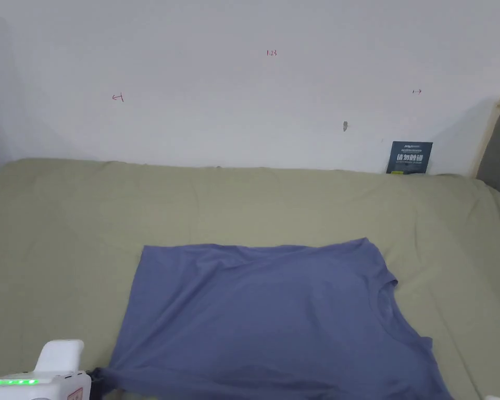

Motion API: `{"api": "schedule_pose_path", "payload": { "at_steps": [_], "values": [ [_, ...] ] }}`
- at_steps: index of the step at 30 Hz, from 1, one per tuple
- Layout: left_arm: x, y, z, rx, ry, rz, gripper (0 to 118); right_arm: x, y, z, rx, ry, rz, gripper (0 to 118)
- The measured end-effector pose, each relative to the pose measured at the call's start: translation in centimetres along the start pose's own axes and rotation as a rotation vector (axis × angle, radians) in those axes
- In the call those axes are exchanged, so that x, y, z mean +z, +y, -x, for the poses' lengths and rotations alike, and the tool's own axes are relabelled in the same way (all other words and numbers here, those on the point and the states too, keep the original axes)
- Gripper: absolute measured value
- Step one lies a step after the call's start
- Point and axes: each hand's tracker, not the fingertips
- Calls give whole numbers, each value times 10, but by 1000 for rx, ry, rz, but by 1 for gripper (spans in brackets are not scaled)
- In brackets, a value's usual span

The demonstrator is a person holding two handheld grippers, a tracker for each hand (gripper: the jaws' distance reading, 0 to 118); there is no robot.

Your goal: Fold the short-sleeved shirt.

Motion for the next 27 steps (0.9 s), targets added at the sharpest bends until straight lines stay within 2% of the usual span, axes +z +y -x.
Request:
{"api": "schedule_pose_path", "payload": {
  "at_steps": [3, 8, 9, 10, 11, 12, 13, 15, 17, 18, 21, 22, 23, 24, 25, 26, 27],
  "values": [
    [-1, -6, 0, -5, 6, 3, 0, -2, 4, 2, -11, 4, 14, 4],
    [-10, -7, 3, 24, -1, 26, 2, -10, 1, 3, 17, -10, 33, 4],
    [-11, -8, 3, 42, -11, 28, 17, -11, 1, 1, 10, -10, 34, 11],
    [-11, -8, 4, 50, -12, 32, 69, -11, 0, 0, 0, -16, 40, 49],
    [-11, -10, 6, 63, -12, 36, 111, -12, 0, 0, -1, -45, 44, 87],
    [-13, -13, 8, 68, -2, 59, 118, -15, 0, -3, -2, -75, 63, 114],
    [-11, -20, 9, 84, 3, 80, 115, -15, 0, -7, -11, -62, 82, 118],
    [-6, -38, 5, 85, 25, 27, 116, -5, 1, -13, -21, -36, 57, 118],
    [1, -55, 3, 106, 22, 10, 116, 1, 5, -14, 5, -37, 63, 118],
    [13, -30, 16, 118, 9, 8, 116, 4, 6, -15, 26, -33, 60, 118],
    [28, -33, 18, 158, -31, 24, 114, 12, 8, -17, 62, -17, 67, 118],
    [32, -29, 23, 170, -46, 27, 109, 16, 8, -18, 51, 17, 60, 118],
    [36, -30, 21, 157, -69, 17, 98, 19, 7, -19, 41, 58, 46, 116],
    [41, -33, 19, 146, -68, 2, 71, 22, 7, -20, 42, 69, 34, 104],
    [41, -36, 15, 149, -78, 24, 12, 23, 7, -21, 47, 57, 31, 58],
    [40, -38, 16, 148, -80, 19, 0, 23, 6, -21, 49, 56, 24, 10],
    [42, -38, 16, 103, -81, 5, 0, 24, 6, -20, 65, 35, -7, 1]
  ]
}}
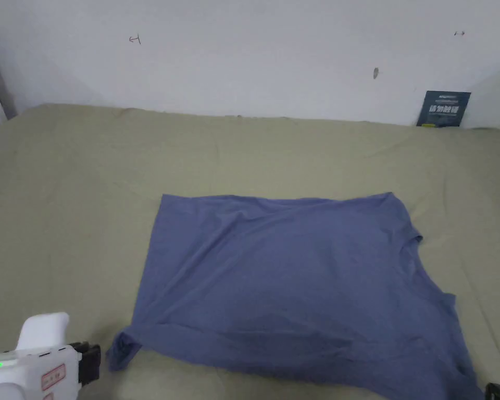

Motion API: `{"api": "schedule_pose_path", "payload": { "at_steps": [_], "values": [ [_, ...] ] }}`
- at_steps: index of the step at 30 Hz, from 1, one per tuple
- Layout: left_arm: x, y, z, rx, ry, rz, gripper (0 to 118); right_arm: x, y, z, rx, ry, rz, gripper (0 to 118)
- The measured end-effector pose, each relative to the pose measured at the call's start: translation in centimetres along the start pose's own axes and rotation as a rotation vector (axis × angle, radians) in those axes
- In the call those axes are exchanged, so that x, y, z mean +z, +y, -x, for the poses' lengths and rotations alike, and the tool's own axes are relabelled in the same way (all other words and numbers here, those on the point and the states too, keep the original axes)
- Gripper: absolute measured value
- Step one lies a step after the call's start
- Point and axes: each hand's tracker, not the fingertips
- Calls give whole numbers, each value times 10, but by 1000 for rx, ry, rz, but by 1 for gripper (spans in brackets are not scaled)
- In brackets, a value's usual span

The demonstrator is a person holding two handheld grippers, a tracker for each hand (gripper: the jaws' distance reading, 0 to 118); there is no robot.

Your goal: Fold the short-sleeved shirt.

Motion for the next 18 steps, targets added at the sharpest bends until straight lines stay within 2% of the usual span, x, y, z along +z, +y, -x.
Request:
{"api": "schedule_pose_path", "payload": {
  "at_steps": [3, 6, 9, 10, 11, 12, 13, 14, 15, 18],
  "values": [
    [0, 2, 2, 20, 12, 7, 0, 2, 4, 2, -11, 52, 11, 1],
    [0, 5, 1, 40, -2, 2, 0, 4, 4, 2, 27, 31, 3, 1],
    [-6, 9, 3, 38, -17, 9, 0, 4, 5, 4, 32, 29, 9, 1],
    [-9, 11, 1, 38, -18, 9, 6, 2, 5, 4, 28, 37, 18, 1],
    [-13, 12, 2, 32, -21, 11, 35, 1, 6, 5, 23, 42, 21, 1],
    [-17, 14, 2, 26, -16, 16, 85, -1, 6, 2, 18, 42, 23, 1],
    [-26, 17, 0, 26, -14, 39, 118, -2, 7, 3, 19, 44, 25, 1],
    [-35, 18, 0, 28, 8, 101, 116, -3, 7, 4, 22, 48, 28, 1],
    [-39, 18, 2, 45, -29, 26, 115, -4, 7, 6, 26, 48, 30, 1],
    [-60, 24, 3, 48, 4, 98, 115, -4, 6, 12, 37, 45, 42, 1]
  ]
}}
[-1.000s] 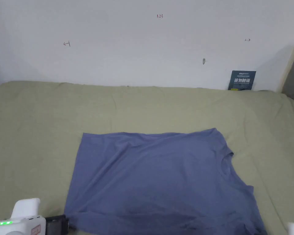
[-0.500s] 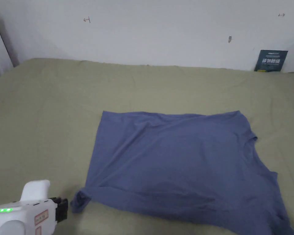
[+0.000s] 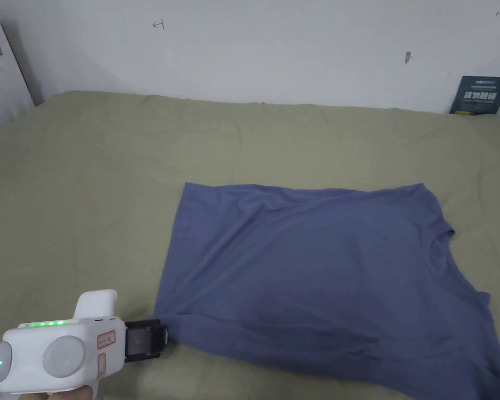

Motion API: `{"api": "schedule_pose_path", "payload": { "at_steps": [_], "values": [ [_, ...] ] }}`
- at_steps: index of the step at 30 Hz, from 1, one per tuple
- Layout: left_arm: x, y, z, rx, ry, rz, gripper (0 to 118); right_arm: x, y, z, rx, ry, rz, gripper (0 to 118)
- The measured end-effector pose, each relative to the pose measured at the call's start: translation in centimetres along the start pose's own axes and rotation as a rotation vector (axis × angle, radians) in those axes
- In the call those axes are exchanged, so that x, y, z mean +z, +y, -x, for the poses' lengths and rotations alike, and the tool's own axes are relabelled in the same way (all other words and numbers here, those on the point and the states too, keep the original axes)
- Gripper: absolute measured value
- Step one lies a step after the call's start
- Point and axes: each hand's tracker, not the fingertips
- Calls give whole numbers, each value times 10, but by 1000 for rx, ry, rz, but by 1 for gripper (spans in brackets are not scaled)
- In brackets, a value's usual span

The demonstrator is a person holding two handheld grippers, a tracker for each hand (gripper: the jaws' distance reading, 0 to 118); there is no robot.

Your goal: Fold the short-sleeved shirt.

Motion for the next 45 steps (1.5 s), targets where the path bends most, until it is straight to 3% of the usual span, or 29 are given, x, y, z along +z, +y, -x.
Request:
{"api": "schedule_pose_path", "payload": {
  "at_steps": [3, 5, 6, 7, 8, 12, 13, 15, 16, 17, 21, 24, 25, 27, 31, 32, 33, 34, 45],
  "values": [
    [-11, 3, -4, 0, -5, -2, 112, -3, 1, -5, -7, -4, 9, 1],
    [-16, 4, -9, -19, -5, 9, 96, -6, 2, -6, -12, -8, 14, 1],
    [-19, 4, -12, -45, -5, 29, 75, -12, 1, -13, -13, -9, 19, 1],
    [-21, 2, -14, -57, -1, 34, 30, -15, 1, -17, -11, -15, 24, 1],
    [-21, -1, -16, -58, -4, 28, 11, -16, 1, -18, -10, -21, 28, 1],
    [-10, -1, -23, -66, -13, 18, 7, -16, 2, -28, -28, -5, 33, 4],
    [-3, -2, -26, -63, -13, 13, 7, -16, 4, -28, -27, -9, 33, 31],
    [0, 0, -27, -51, -22, 17, 7, -23, 10, -33, -34, -10, 64, 109],
    [2, 1, -27, -45, -22, 14, 7, -28, 12, -36, -38, 4, 81, 118],
    [3, 1, -26, -40, -27, 14, 7, -27, 14, -39, -34, 13, 2, 118],
    [3, 1, -31, -46, -14, 11, 7, -58, 18, -52, -18, 25, 121, 118],
    [3, -1, -35, -53, 2, 15, 7, -81, 20, -42, 5, 38, 227, 117],
    [2, -1, -33, -40, -4, 16, 7, -85, 16, -41, 30, 37, 244, 112],
    [2, -2, -34, -33, -2, 18, 7, -84, 7, -30, 100, 21, 267, 87],
    [0, -3, -35, -39, -1, 12, 7, -73, -1, -21, 112, 25, 209, 63],
    [0, -3, -36, -43, -1, 15, 7, -70, 0, -20, 103, 42, 200, 63],
    [0, -4, -35, -52, 3, 15, 7, -65, 0, -19, 97, 54, 176, 40],
    [1, -3, -34, -56, 4, 14, 7, -61, 3, -18, 101, 59, 161, 4],
    [10, 10, -21, -53, -25, -26, 7, -28, 35, -24, 16, 120, 86, 4]
  ]
}}
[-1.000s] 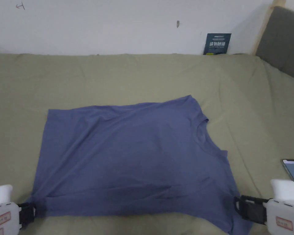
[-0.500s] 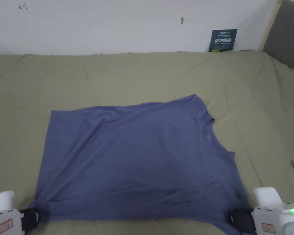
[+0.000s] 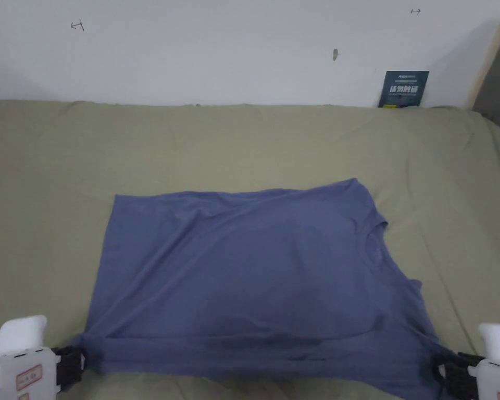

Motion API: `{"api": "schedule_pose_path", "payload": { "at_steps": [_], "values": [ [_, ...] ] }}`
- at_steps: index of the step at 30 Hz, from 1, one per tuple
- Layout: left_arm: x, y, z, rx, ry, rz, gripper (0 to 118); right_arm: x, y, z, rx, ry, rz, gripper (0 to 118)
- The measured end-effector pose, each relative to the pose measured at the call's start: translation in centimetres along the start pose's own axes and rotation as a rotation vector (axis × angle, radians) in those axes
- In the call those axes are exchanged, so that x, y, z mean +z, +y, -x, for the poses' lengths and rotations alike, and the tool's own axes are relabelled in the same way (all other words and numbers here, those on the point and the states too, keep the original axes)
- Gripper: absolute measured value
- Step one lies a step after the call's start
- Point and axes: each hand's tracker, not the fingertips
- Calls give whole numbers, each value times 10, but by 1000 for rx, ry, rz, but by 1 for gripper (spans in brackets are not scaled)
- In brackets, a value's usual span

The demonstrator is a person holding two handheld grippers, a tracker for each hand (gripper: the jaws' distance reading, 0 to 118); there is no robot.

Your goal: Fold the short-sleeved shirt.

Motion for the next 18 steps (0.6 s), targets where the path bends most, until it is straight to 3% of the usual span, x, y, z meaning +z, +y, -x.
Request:
{"api": "schedule_pose_path", "payload": {
  "at_steps": [18],
  "values": [
    [-17, 96, -14, 3, -6, -105, 7, -29, 127, 11, -40, 4, -151, 4]
  ]
}}
